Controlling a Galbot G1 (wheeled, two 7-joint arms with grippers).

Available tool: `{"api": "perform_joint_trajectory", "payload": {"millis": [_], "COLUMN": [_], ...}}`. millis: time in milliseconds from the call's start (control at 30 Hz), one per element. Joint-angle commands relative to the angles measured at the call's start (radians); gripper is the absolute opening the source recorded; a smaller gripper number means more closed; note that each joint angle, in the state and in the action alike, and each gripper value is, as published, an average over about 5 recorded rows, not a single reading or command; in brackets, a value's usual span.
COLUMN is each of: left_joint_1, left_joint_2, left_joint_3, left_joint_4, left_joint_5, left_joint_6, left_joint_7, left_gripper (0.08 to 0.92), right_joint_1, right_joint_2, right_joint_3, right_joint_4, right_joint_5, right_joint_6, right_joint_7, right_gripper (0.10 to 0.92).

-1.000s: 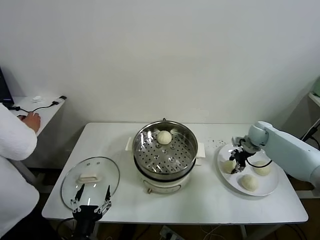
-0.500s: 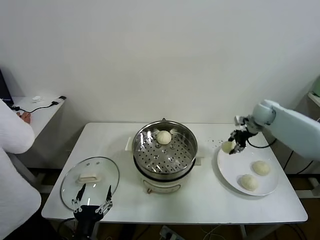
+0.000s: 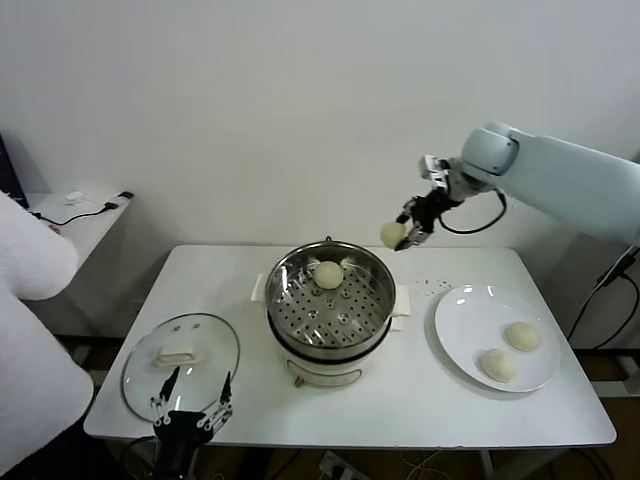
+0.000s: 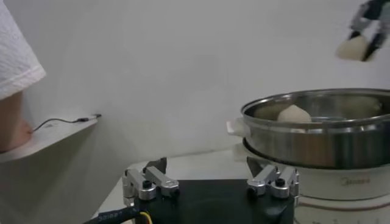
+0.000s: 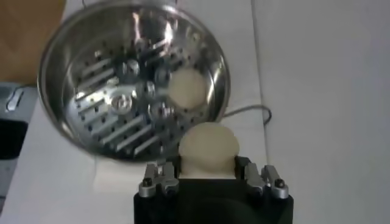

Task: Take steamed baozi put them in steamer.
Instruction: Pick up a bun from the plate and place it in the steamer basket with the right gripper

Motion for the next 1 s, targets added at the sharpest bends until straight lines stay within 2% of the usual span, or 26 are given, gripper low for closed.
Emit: {"api": "perform_joint_trajectory", "payload": {"millis": [33,533,1000], "left_joint_1": [0.009,-0.013,-0.018], "left_joint_2": [0.007,0.004,0.009], "left_joint_3": [0.002,-0.005,-0.013], "left_joint_4": [-0.009,0.021,0.043], "left_joint_5": [0.001,0.011,0.009], "left_joint_6": [0.000,0.001,-0.002], "left_joint_7": [0.001,-0.008,-0.008], "left_gripper": [0.823,0.823,0.823], "right_joint_1": [0.017,-0.116,-0.150], "right_joint_2": [0.242,0.402,0.420], "right_joint_3": [-0.077,-0.157,-0.180], "right_joint_4": [0.004,-0.107,-0.117], "right_joint_5": [0.160,0.165,0.158], "right_joint_6": [-0.044,-0.048,-0.054], "right_joint_7": [0.070,0.088,0.081], "right_gripper": [0.577,0.585,0.605]}}
